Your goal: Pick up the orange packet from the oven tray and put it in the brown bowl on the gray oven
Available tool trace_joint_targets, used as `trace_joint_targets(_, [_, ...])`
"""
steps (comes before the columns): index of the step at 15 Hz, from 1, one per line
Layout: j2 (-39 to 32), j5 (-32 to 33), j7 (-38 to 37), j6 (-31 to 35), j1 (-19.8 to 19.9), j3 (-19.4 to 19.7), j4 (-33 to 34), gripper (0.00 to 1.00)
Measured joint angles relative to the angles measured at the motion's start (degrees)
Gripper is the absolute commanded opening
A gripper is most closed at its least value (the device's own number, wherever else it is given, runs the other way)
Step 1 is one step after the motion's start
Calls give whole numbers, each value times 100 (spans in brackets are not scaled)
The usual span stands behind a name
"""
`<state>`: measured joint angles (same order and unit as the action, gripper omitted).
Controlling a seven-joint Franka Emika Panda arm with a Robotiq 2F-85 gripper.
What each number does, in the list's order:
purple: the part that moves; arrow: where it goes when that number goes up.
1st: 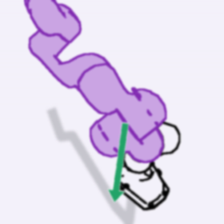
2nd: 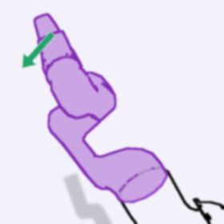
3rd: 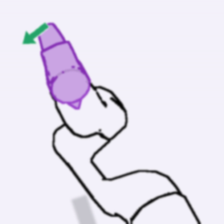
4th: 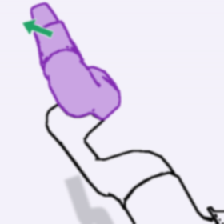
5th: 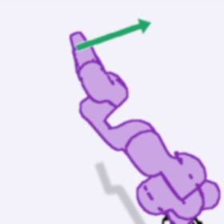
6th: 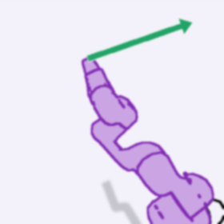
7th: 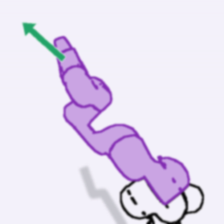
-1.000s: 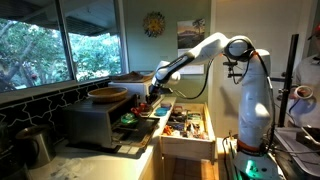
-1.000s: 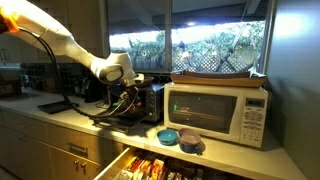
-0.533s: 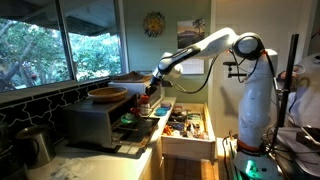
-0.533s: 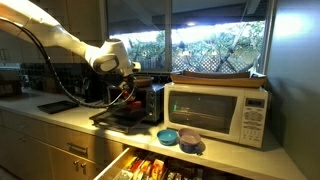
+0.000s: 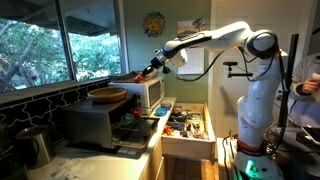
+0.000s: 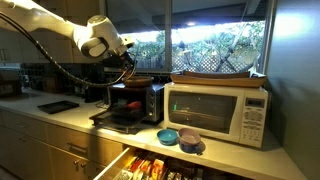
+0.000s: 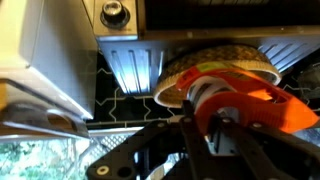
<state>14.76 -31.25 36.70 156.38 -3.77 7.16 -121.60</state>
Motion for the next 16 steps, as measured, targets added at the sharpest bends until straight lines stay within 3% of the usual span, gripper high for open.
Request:
trace_joint_targets(2, [-321,-447,680,503,-310,17,319,4])
trace_joint_targets(3, [-515,-771,1097,657,-499,60,556,15])
trace_joint_targets(5, [-898,-1317,1675,665,-740,131,1073,15])
trace_joint_targets(6, [-1033,-1401,1766,664,-777,150,1240,4])
trace_joint_targets(11, [-1303,-1401,1695,581,-754,173,1443,4])
trace_joint_targets(16, [-2137,-963,1259,-115,-667,274,2304,4])
